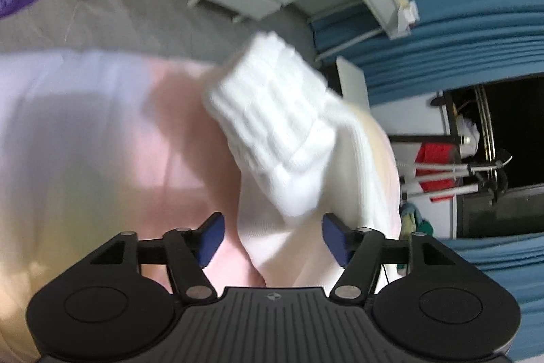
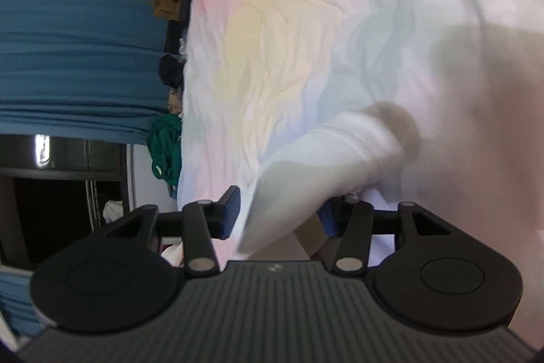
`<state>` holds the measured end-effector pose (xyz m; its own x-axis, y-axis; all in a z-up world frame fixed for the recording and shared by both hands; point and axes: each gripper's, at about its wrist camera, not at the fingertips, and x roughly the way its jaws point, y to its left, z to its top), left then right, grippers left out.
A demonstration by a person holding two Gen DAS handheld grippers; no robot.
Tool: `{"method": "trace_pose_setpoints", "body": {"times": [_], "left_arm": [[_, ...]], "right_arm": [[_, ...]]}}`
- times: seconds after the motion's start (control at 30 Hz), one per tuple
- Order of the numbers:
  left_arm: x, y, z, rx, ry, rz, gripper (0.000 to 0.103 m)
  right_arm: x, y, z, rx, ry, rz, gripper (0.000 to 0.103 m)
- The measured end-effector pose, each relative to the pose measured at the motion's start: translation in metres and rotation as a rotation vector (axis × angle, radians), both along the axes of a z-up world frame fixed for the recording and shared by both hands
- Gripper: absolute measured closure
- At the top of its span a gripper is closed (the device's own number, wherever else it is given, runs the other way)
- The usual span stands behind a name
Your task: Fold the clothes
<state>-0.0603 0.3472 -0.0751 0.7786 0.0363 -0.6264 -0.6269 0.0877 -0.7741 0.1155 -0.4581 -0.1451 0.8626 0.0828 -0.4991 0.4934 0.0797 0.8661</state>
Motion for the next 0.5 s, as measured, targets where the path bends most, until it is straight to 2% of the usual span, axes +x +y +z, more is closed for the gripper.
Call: {"method": "trace_pose_setpoints", "body": {"times": [0.07, 0.13, 0.2, 0.27, 0.33, 0.37, 0.43, 0.47, 0.5], "left_arm": [[0.006, 0.001, -0.008, -0.044, 0.014, -0.020, 0.033], [0.013, 0.004, -0.018, -0.096, 0.019, -0.033, 0.034], [0.019, 0.005, -0.025, -0.100, 0.047, -0.038, 0.037], [0.023, 0.006, -0.027, -0.078, 0.077, -0.050, 0.048], [0.025, 0.007, -0.030, -0.074, 0.089, -0.049, 0.064], [0.024, 0.009, -0.033, -0.081, 0.086, -0.041, 0.067], [0.021, 0.012, -0.037, -0.100, 0.073, -0.027, 0.083], [0.019, 0.013, -0.039, -0.111, 0.066, -0.025, 0.086], [0.018, 0.013, -0.039, -0.110, 0.061, -0.029, 0.091]], "right_arm": [[0.004, -0.003, 0.000, -0.015, 0.008, 0.005, 0.058], [0.010, -0.005, -0.004, -0.012, 0.027, 0.002, 0.065], [0.021, -0.006, -0.009, -0.003, 0.045, -0.009, 0.070], [0.031, -0.008, -0.014, 0.006, 0.064, -0.019, 0.080], [0.044, -0.010, -0.015, -0.014, 0.070, -0.033, 0.092], [0.050, -0.011, -0.015, -0.024, 0.069, -0.030, 0.092], [0.063, -0.012, -0.015, -0.038, 0.065, -0.010, 0.095], [0.068, -0.012, -0.014, -0.047, 0.040, 0.004, 0.095], [0.071, -0.012, -0.009, -0.055, -0.028, 0.017, 0.097]]}}
